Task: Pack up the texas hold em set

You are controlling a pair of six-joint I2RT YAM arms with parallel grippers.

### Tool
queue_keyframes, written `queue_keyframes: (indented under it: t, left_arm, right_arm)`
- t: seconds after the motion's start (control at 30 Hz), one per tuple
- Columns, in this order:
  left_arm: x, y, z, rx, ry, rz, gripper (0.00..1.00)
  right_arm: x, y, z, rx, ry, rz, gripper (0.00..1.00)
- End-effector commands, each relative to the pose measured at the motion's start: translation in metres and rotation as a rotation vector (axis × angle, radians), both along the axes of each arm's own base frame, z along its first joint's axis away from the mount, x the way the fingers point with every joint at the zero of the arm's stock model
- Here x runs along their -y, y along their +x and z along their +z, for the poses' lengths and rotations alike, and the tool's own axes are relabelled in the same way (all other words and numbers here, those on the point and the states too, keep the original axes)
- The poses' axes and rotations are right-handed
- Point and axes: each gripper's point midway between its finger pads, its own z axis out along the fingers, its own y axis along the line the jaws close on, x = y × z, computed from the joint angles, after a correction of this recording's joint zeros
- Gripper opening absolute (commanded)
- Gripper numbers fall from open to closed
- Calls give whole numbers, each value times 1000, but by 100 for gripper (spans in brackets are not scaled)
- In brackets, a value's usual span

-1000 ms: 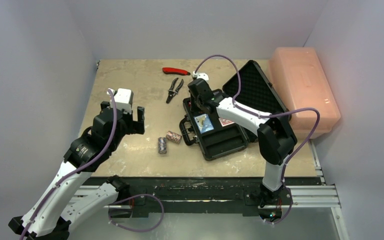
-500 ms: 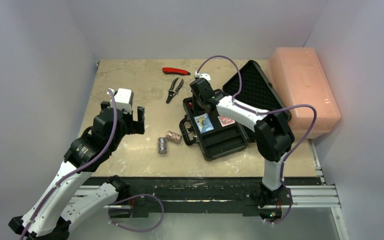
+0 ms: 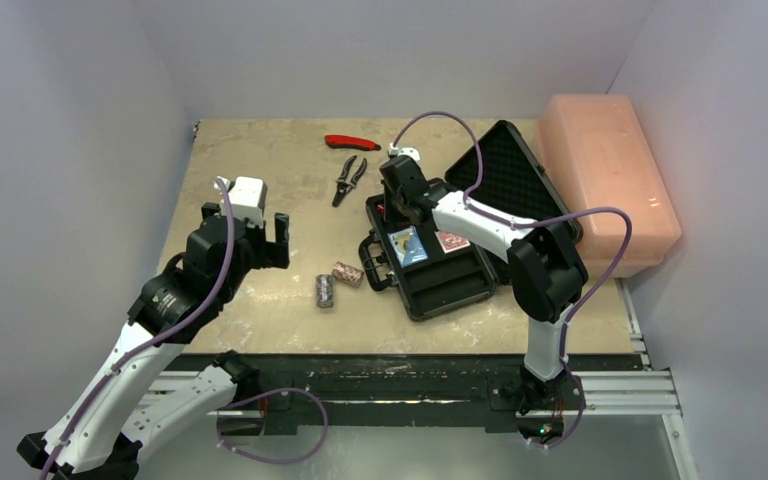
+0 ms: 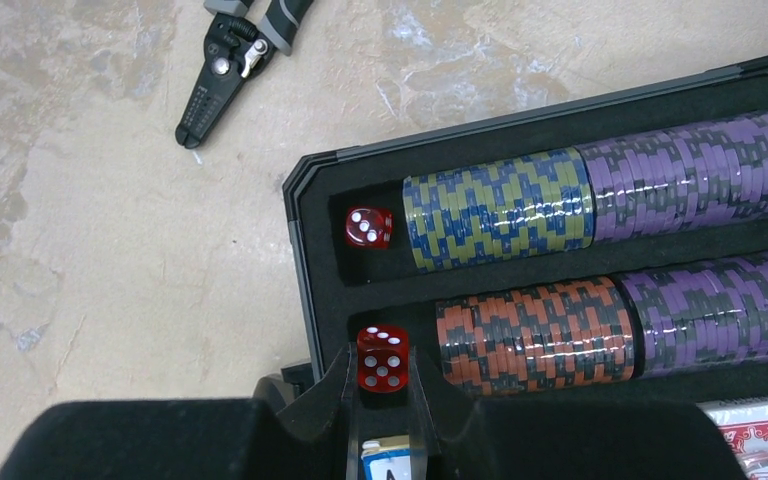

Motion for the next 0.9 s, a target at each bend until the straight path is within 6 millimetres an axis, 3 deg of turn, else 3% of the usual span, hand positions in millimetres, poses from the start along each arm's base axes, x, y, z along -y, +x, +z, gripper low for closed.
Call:
queue_keyframes:
  t: [0.0,0.87]
  left_arm:
    - [-4,2,6,27,13,10,86]
    - [-4,2,7,28,10,9,86]
  right_arm:
    - [-9,12,18,41,35,10,17]
    - [-6,15,25,46,41,3,38]
